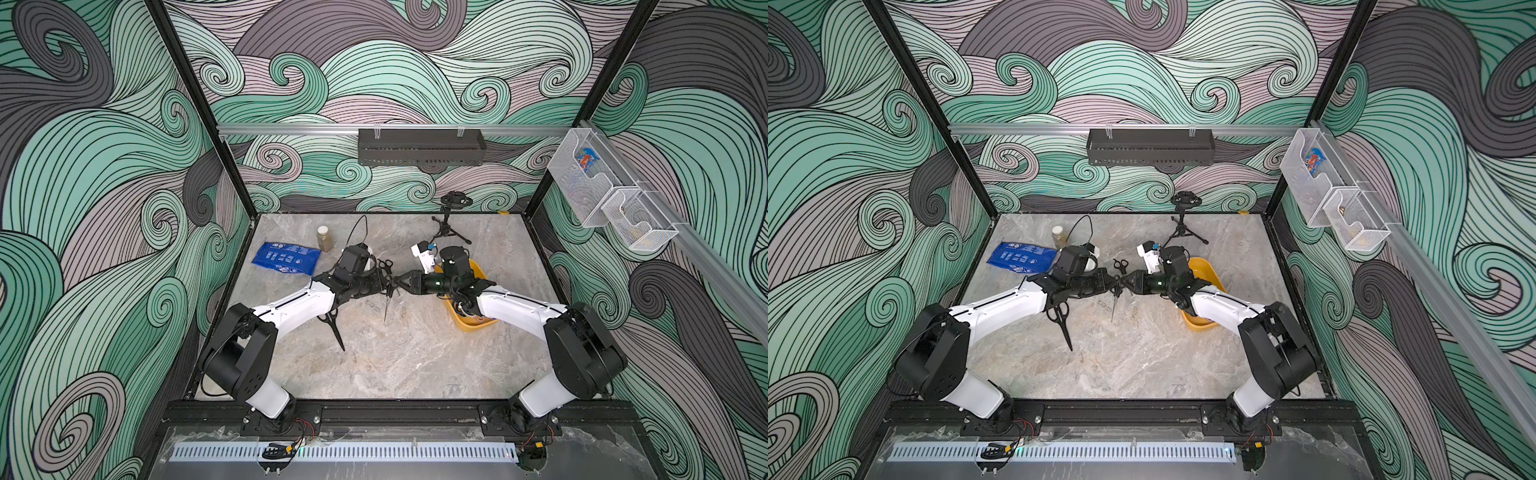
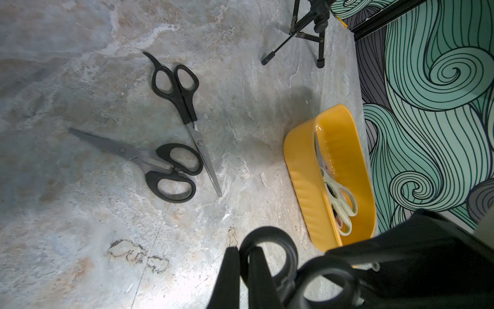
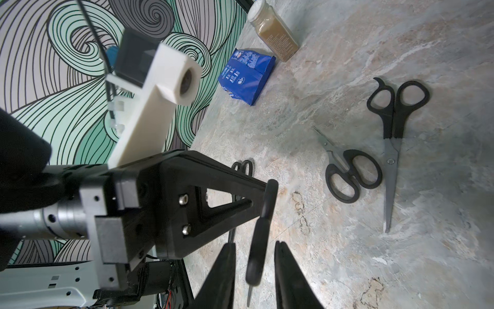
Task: Put the scissors into the storage box
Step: Pick up the scissors from the center of the board, then place the scissors in the storage box.
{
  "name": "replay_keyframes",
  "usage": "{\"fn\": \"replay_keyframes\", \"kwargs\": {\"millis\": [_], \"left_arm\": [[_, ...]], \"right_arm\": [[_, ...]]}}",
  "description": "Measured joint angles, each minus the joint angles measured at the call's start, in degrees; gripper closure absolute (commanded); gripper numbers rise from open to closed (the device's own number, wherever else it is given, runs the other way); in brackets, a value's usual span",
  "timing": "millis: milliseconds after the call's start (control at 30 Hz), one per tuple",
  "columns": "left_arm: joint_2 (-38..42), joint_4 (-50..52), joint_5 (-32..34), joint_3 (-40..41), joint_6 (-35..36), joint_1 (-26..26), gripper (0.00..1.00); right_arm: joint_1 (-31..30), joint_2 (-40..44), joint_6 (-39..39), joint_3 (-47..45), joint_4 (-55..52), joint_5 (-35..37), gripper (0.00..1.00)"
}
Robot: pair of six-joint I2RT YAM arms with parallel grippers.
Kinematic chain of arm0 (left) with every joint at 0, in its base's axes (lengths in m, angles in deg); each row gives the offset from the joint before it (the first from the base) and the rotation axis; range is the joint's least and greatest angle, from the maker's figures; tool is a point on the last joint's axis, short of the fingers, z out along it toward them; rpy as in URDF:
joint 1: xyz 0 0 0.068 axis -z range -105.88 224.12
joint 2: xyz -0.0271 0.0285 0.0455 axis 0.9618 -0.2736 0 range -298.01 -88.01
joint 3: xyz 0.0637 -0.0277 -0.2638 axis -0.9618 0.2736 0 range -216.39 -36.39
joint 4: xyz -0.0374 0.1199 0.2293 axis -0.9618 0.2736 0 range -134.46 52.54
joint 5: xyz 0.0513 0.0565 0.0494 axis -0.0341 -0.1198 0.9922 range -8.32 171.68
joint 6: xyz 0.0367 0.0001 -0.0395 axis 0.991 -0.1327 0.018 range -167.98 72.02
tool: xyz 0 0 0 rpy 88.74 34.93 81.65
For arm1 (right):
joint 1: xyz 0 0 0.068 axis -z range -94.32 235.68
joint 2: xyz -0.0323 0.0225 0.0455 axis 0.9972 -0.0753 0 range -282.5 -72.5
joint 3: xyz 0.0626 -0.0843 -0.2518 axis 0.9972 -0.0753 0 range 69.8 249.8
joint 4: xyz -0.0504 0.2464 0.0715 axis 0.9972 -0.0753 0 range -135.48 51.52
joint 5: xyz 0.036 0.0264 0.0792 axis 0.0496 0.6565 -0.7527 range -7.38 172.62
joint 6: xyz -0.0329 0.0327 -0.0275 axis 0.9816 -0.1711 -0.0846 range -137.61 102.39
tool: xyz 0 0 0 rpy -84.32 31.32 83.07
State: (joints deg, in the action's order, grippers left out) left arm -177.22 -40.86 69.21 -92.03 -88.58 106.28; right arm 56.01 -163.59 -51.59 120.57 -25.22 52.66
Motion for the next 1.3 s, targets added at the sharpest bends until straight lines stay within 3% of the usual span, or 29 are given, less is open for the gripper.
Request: {"fn": "replay_keyframes", "kwargs": {"millis": [133,233,300,400,533,700,900,1300], "left_arm": [[0.52,0.02,0.66,0.0,0.02,0.31,1.0],[0.59,-0.22,0.94,0.0,-0.02,0.35,1.0],[0.59,-0.22,1.01,0.0,-0.09,0.35,0.88],[0.61,-0.52,0.63,0.0,-0.66,0.37,0.57],[0.96,-0.52,0.83,0.04,-1.18,0.44,0.44],[2.86,-0.87,-0.85,0.04,-1.31,1.01,0.43],[4.59,-0.11,-0.48,0.02,-0.68,-0.13,0.43],[5.6,1.99,1.53,0.0,3.37,-12.57,0.43]], "right_arm": [[0.0,-0.2,-0.66,0.09,-0.09,0.22,0.91],[0.0,-0.28,-1.03,0.22,-0.02,0.46,0.95],[0.0,-0.35,-1.16,0.24,-0.02,0.52,0.95],[0.0,-0.42,-1.14,0.24,0.0,0.94,0.96],[0.42,-0.63,-1.14,0.24,-0.11,1.64,0.96],[1.81,-0.74,-1.11,0.22,-0.17,2.1,0.97],[9.03,1.38,0.09,-0.79,-2.45,2.47,0.97],[28.26,9.9,9.73,-1.77,-14.12,2.8,0.97]]}}
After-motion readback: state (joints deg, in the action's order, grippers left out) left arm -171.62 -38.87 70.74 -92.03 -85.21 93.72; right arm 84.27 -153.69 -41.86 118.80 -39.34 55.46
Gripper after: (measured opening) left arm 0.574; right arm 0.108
